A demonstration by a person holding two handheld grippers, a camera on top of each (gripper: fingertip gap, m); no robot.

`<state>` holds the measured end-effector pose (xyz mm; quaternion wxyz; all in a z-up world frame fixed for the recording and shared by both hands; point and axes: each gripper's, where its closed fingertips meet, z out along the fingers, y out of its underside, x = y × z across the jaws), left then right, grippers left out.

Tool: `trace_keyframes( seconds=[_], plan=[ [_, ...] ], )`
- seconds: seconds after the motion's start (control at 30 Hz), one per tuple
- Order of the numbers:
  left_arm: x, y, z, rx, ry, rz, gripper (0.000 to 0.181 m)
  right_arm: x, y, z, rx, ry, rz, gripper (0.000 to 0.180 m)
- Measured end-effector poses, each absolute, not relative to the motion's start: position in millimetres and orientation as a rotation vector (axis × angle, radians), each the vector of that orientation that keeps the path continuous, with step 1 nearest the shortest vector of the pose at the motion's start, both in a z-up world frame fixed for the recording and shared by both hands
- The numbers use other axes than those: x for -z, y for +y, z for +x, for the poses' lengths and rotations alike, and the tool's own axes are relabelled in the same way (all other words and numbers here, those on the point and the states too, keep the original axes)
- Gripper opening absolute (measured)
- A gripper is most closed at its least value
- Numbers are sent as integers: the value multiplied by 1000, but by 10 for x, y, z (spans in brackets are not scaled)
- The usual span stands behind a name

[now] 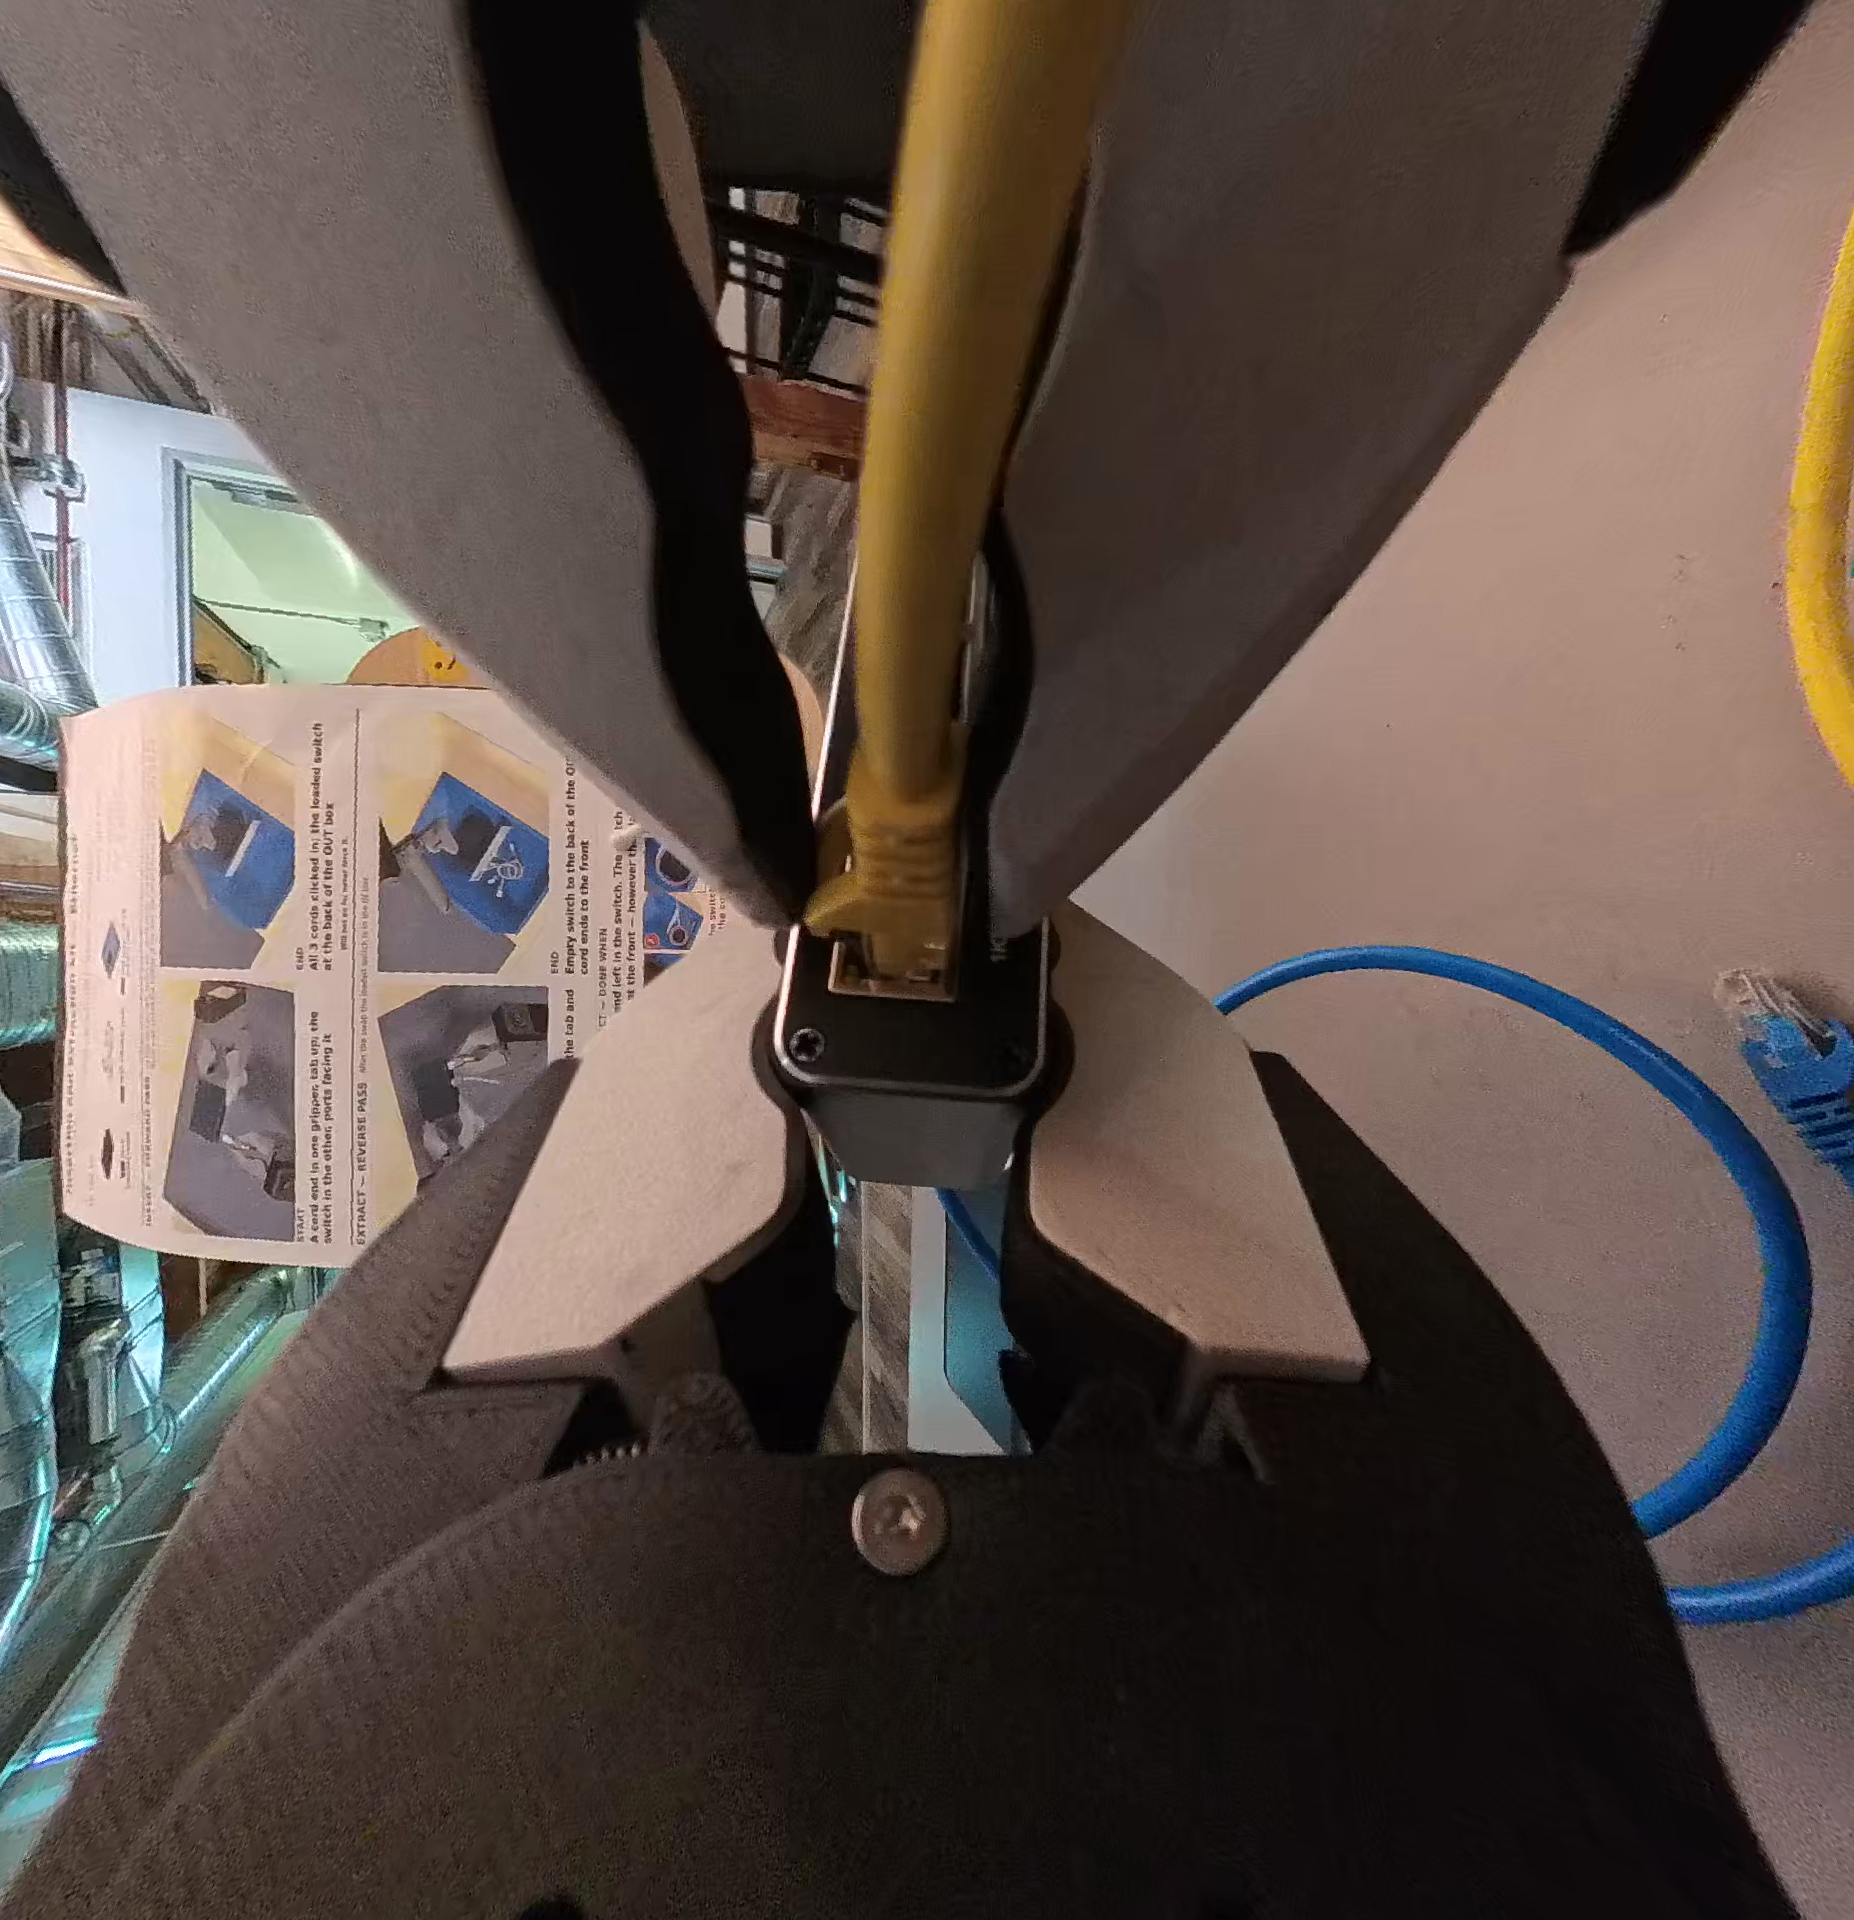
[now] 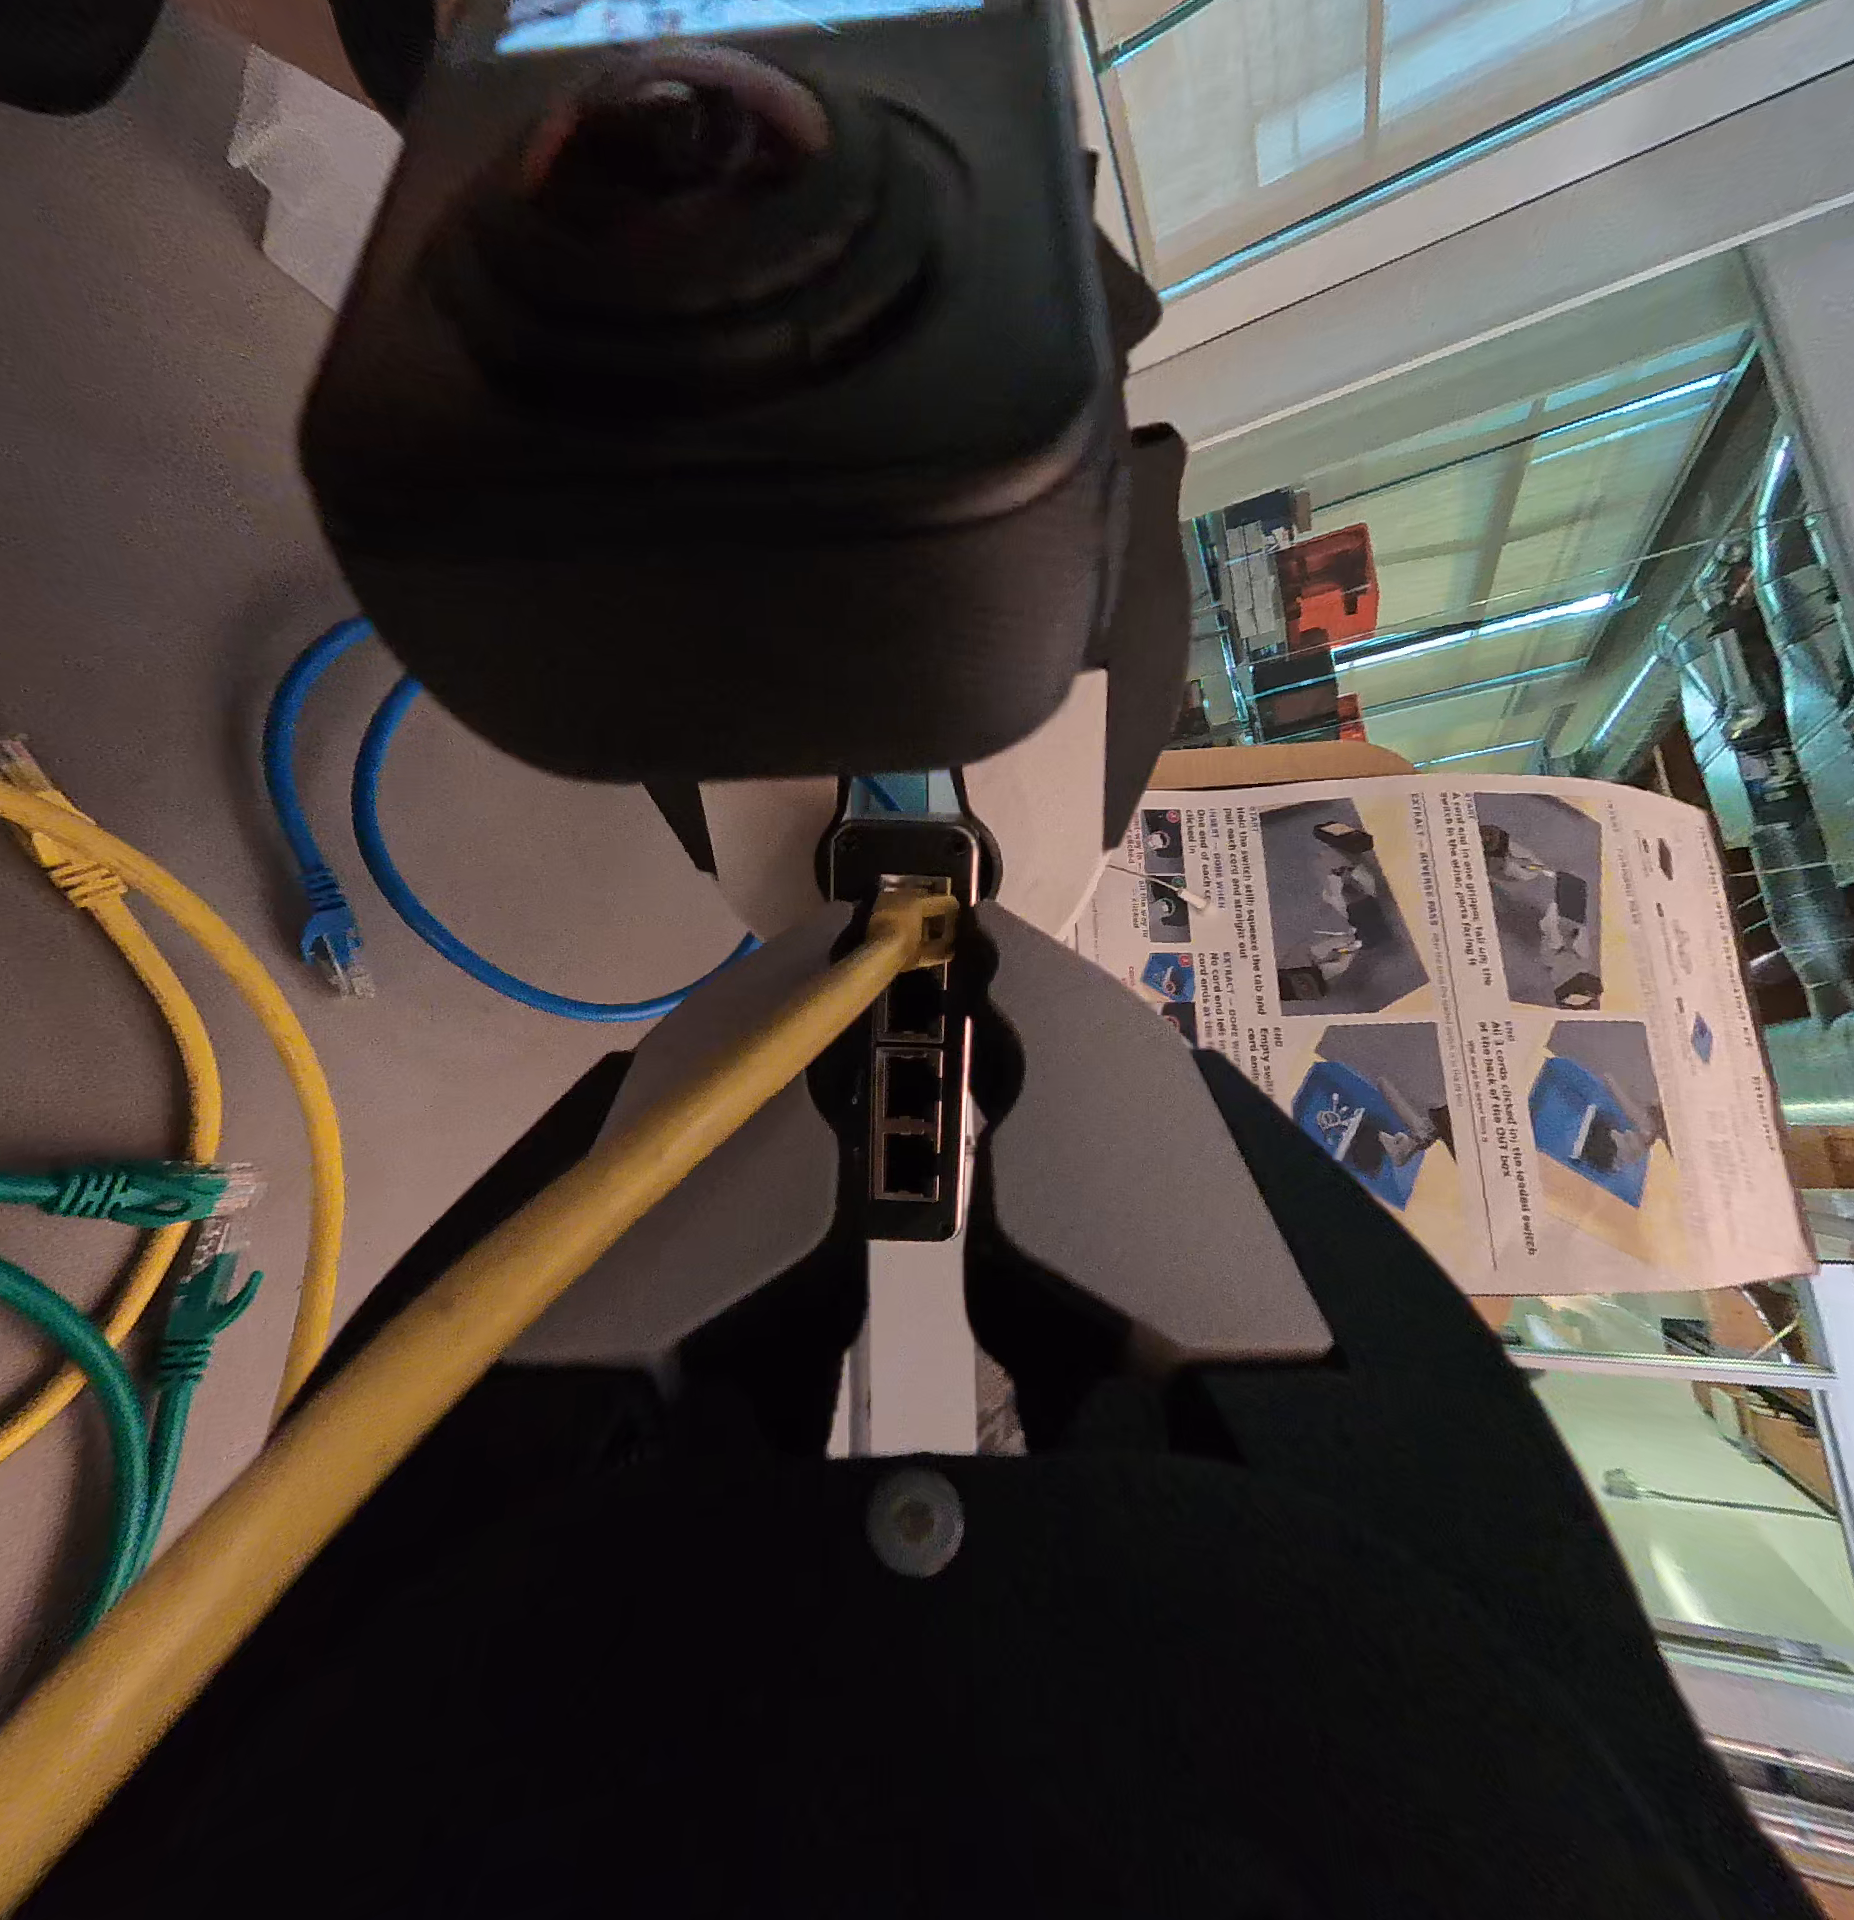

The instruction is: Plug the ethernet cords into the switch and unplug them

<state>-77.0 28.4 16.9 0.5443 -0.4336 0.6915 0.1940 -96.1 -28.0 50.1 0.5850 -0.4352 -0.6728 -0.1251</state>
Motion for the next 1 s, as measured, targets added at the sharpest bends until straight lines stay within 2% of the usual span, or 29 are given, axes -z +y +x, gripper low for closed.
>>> trace_keyframes(
  seconds=[0.77,0.8,0.83,0.87,0.93,1.0],
  plan=[
    [22,303,-651,-458,1685,-981,37,-243,-295,-817,127,-1649,-1299,16],
    [10,391,-707,-512,1660,-999,36,-247,-357,-825,92,-1672,-1297,11],
    [-119,587,-871,-592,1560,-1081,36,-123,-610,-908,-99,-1801,-1327,11],
    [-244,703,-1038,-561,1503,-1165,36,-34,-656,-960,-113,-1846,-1349,11],
    [-517,674,-1232,-374,1419,-1236,36,-29,-446,-978,71,-1798,-1301,12],
    [-662,576,-1305,-372,1415,-1158,37,-103,-386,-994,29,-1747,-1266,13]
  ],
)
